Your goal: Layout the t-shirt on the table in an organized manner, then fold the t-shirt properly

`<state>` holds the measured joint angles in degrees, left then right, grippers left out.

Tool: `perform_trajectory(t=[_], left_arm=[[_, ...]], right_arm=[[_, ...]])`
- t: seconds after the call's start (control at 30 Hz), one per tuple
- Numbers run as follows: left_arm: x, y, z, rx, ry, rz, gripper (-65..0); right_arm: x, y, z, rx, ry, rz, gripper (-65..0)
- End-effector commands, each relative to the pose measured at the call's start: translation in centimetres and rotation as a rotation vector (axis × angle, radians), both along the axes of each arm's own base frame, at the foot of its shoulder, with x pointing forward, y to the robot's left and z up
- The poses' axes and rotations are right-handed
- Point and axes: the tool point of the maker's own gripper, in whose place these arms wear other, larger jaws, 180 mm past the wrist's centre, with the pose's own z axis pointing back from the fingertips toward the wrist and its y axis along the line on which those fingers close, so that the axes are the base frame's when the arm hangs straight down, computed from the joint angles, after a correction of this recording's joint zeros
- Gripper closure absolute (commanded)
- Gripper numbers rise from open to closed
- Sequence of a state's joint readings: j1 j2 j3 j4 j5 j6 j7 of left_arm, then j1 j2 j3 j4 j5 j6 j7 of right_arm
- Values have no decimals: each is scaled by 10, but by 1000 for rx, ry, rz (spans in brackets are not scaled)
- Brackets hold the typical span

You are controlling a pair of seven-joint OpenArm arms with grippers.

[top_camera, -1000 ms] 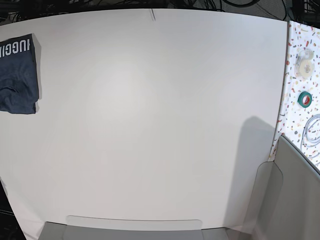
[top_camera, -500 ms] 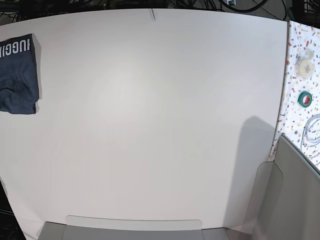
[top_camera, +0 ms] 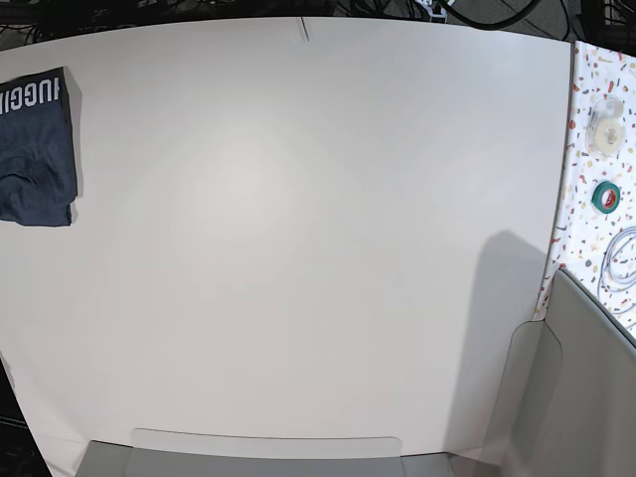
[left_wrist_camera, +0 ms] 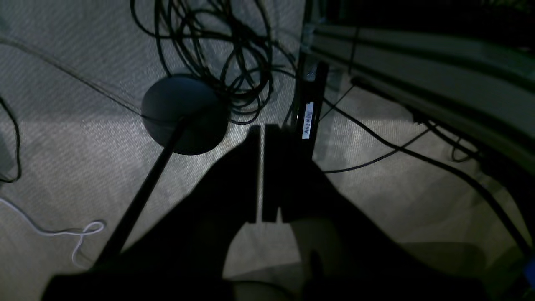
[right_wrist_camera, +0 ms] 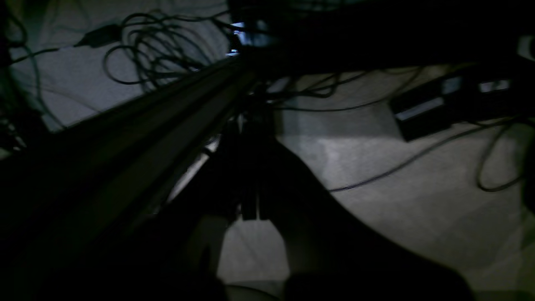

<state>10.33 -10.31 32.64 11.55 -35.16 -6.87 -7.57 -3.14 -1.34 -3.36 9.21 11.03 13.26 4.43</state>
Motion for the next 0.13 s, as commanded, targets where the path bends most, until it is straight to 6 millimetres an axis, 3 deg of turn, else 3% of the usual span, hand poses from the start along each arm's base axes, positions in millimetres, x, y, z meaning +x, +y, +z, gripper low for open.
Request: perform_trajectory(t=[0.0,0.1], left_arm=[[-7,-1,0,0,14,-2,0],[-5,-3,-2,2,19,3,0]], right_arm=[[9,-2,1,-2,-26,-4,0],[20,0,2,2,-43,-4,0]])
